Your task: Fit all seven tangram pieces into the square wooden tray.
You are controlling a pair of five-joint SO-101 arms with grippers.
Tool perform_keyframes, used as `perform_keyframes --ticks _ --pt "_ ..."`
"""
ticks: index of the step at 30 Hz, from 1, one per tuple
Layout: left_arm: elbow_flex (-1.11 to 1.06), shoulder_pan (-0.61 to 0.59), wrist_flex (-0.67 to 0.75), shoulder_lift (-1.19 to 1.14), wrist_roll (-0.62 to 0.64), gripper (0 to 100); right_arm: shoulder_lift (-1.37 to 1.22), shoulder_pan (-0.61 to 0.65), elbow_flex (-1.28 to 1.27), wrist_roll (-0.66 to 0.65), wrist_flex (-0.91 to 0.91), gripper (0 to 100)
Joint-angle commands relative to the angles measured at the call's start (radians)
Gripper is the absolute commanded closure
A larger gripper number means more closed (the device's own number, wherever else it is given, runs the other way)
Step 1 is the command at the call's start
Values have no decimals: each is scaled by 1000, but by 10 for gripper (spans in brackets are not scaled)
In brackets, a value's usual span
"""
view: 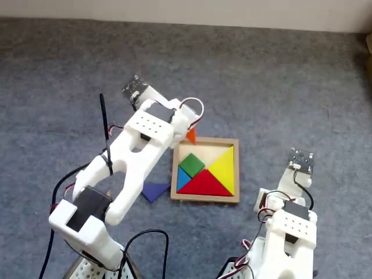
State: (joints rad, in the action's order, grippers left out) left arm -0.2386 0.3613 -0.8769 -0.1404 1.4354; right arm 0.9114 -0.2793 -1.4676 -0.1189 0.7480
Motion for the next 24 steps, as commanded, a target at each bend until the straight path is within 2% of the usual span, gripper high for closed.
perform_keyframes --ticks 1,7,10,17,24 --pt "4 41 23 10 23 947 15 -12 1 -9 -13 739" --pt "4 56 21 10 12 947 15 -12 1 -9 -13 739" --pt "5 58 21 10 -109 947 15 -12 1 -9 -13 739" --pt "5 56 23 4 -724 947 15 -12 1 -9 -13 739" --pt "2 50 20 1 -1252 947 15 -12 1 -9 -13 739"
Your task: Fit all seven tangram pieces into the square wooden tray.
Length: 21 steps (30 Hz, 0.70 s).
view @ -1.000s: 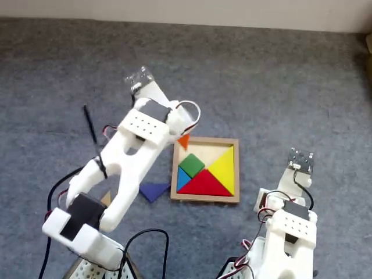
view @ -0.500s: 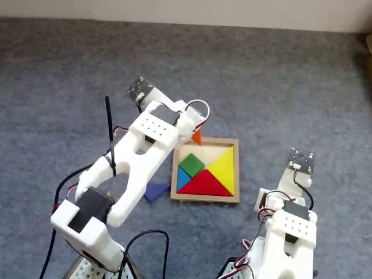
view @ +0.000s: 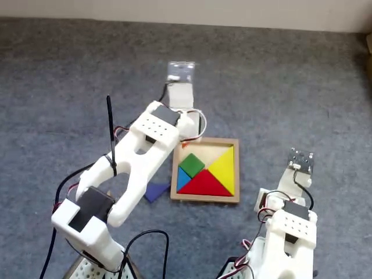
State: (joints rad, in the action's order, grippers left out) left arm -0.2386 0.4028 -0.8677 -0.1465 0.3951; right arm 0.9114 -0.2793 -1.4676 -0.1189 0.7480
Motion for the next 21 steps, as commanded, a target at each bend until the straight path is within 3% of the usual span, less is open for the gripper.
perform_keyframes --ticks 1,5,7,14,21 --pt "2 10 3 7 -278 947 15 -12 1 -9 -13 739" --pt "7 16 -68 7 -542 947 15 -12 1 -9 -13 739" --pt "39 16 -112 5 -601 947 15 -12 1 -9 -13 739" --pt "315 16 -396 -134 -704 947 15 -12 1 -9 -15 739" --pt "605 30 -571 -338 -701 947 15 -12 1 -9 -15 739"
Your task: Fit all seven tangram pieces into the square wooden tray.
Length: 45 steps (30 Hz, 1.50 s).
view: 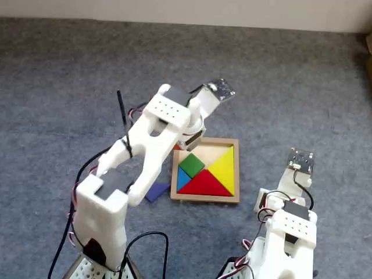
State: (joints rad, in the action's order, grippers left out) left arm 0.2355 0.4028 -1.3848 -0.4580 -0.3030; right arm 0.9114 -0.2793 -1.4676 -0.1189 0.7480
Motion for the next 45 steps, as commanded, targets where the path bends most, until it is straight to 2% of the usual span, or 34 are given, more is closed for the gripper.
perform_keyframes --ticks 1,5,20,45 --pt "154 38 -66 -44 -3 947 15 -12 1 -9 -15 739" --pt "202 77 -103 -81 -2 947 15 -12 1 -9 -15 739" --pt "205 147 -98 -90 -9 947 15 -12 -1 -9 -15 739" --pt "211 191 18 -125 -8 944 15 -12 -1 -9 -15 739"
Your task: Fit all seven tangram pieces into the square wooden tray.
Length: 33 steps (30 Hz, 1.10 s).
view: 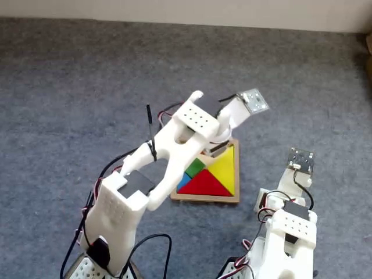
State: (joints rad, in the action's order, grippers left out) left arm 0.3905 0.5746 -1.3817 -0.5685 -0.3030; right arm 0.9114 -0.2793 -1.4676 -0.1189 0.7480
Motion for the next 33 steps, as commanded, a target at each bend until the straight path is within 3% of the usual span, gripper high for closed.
perform_keyframes --ticks 1,15,21,26,33 --pt "71 19 14 -33 -8 944 15 -12 -1 -9 -15 739" --pt "303 18 -61 -214 -3 940 15 -12 -1 -9 -15 739" --pt "305 8 -86 -217 35 810 15 -12 -1 -9 -15 739" --pt "312 -2 -89 -216 48 800 15 -12 -1 -9 -15 739" --pt "501 -15 -262 -216 55 804 15 -12 -1 -9 -15 739"
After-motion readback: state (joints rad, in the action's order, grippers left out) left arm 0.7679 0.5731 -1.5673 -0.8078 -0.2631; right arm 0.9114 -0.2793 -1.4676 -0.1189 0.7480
